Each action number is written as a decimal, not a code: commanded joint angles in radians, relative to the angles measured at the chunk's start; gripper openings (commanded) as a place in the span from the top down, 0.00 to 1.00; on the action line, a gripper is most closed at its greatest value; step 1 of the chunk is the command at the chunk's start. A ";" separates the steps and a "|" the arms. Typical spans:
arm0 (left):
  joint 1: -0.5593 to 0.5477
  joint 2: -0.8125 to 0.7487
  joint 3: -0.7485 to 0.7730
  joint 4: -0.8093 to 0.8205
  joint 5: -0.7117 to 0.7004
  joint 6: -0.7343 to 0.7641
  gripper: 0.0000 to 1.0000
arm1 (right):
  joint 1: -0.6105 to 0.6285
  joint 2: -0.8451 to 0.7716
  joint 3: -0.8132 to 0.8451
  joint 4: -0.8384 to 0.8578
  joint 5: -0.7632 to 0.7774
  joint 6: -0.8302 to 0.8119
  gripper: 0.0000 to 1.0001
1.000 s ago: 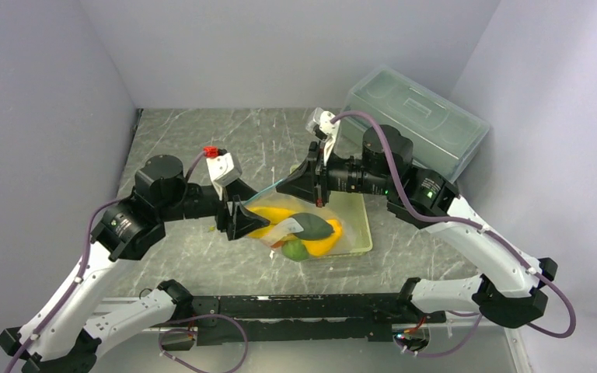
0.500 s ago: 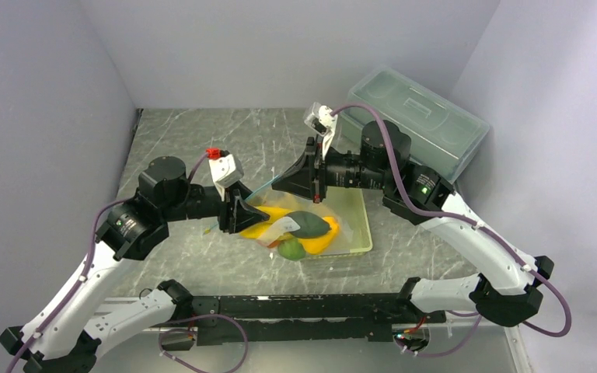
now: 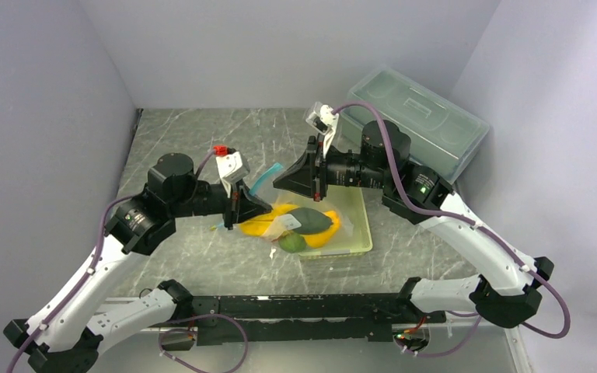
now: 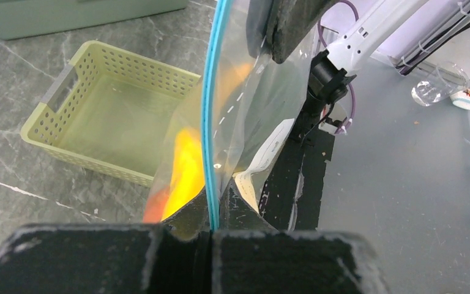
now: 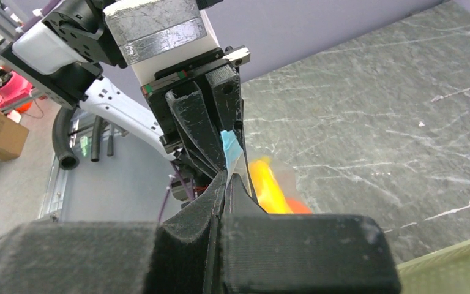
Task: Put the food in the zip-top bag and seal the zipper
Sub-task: Place the zipper food storage bag at the center of the board.
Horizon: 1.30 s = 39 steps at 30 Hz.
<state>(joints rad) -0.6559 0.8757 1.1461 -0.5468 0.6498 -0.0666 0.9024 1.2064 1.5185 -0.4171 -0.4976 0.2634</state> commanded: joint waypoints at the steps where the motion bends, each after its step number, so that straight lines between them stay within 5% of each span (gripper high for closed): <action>1: 0.001 -0.006 0.021 0.013 -0.002 0.006 1.00 | -0.011 -0.043 -0.012 0.063 0.032 -0.002 1.00; 4: 0.002 -0.009 0.020 0.007 -0.029 0.008 1.00 | -0.017 -0.051 -0.008 0.046 0.054 -0.013 0.99; 14: 0.001 -0.015 0.048 -0.032 -0.135 0.036 1.00 | -0.048 -0.116 -0.012 -0.002 0.172 -0.048 0.45; 19: 0.001 -0.012 0.070 -0.052 -0.236 0.051 1.00 | -0.061 -0.140 -0.016 -0.021 0.196 -0.060 0.32; 32: 0.001 0.042 0.124 -0.072 -0.641 0.128 1.00 | -0.082 -0.227 -0.146 -0.036 0.275 -0.054 0.27; 39: 0.002 0.125 0.103 -0.027 -0.989 0.230 1.00 | -0.083 -0.294 -0.268 -0.011 0.316 -0.030 0.26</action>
<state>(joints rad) -0.6559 0.9745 1.2327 -0.6674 -0.0902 0.0666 0.8242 0.9573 1.2892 -0.4633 -0.2314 0.2142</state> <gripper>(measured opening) 0.012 0.737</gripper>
